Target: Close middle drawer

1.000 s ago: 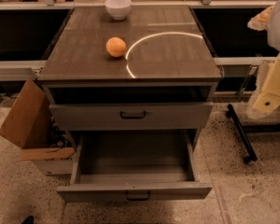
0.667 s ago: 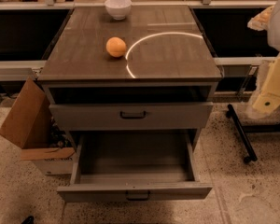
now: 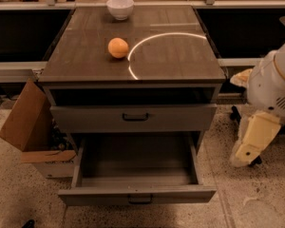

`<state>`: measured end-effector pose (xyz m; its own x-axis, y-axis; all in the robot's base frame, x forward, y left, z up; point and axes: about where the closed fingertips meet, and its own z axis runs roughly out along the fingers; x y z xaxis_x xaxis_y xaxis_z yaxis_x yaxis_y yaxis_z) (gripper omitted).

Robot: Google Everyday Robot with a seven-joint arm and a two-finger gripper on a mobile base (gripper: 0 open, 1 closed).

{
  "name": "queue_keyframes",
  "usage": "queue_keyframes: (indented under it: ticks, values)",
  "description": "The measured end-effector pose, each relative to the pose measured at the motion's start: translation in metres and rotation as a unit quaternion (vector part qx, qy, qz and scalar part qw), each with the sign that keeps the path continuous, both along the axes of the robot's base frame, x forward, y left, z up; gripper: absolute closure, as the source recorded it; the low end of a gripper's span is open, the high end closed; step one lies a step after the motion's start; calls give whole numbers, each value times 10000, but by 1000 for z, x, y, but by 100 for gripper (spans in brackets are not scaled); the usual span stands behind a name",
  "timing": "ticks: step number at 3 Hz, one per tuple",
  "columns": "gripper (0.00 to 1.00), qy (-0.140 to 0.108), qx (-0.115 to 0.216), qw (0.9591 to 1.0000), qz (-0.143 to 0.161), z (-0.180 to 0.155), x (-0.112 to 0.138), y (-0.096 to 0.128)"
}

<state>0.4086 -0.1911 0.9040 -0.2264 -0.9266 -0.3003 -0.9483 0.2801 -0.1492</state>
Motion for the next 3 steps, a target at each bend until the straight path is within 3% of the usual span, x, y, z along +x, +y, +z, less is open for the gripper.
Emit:
queue_keyframes:
  ticks: [1,2,3]
  values:
    - [0,305,205,9993,-4,-38,-17,9]
    - [0,355,198,9992,-5,-42,-20,9]
    - [0,490,331,9981,163,-68,-25,20]
